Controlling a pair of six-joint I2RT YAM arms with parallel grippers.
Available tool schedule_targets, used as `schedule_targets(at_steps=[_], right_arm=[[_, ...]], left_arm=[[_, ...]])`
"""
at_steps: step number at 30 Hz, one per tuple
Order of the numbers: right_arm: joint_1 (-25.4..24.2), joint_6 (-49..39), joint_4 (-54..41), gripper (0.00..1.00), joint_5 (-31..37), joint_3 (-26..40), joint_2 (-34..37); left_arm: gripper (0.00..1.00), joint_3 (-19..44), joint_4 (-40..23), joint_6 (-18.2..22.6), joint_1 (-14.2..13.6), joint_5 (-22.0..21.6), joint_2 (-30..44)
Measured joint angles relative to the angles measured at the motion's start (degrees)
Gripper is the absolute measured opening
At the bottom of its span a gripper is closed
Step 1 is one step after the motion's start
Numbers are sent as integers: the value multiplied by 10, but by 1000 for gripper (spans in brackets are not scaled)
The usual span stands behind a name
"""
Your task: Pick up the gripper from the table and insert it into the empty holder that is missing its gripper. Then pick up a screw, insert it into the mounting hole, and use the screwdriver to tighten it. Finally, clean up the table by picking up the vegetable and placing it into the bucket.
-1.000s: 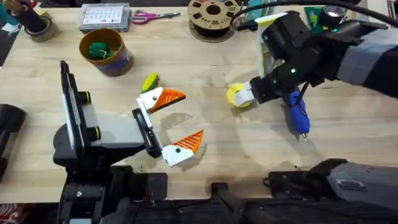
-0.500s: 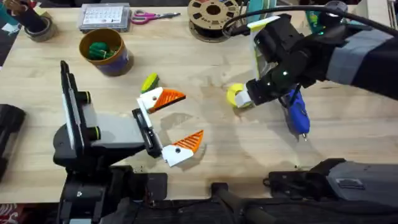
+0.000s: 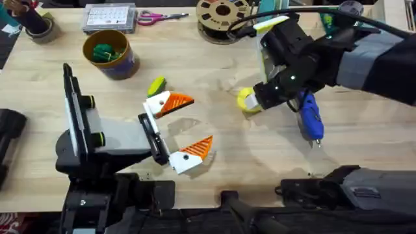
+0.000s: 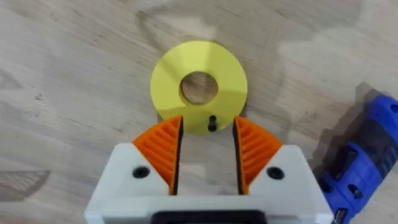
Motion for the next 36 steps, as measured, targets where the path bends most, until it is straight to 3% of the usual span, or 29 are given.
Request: schedule_targets(at_steps=[13,20,28,36], right_arm=[[0,0,2,418,1,0,21],[0,2,3,263,2,0,21],[0,3,3,14,2,0,21],[0,4,3,7,2,0,21]], left_arm=[[986,0,0,0,0,0,0],[986,0,0,0,0,0,0],[985,0,0,0,0,0,0],[986,0,0,0,0,0,0]])
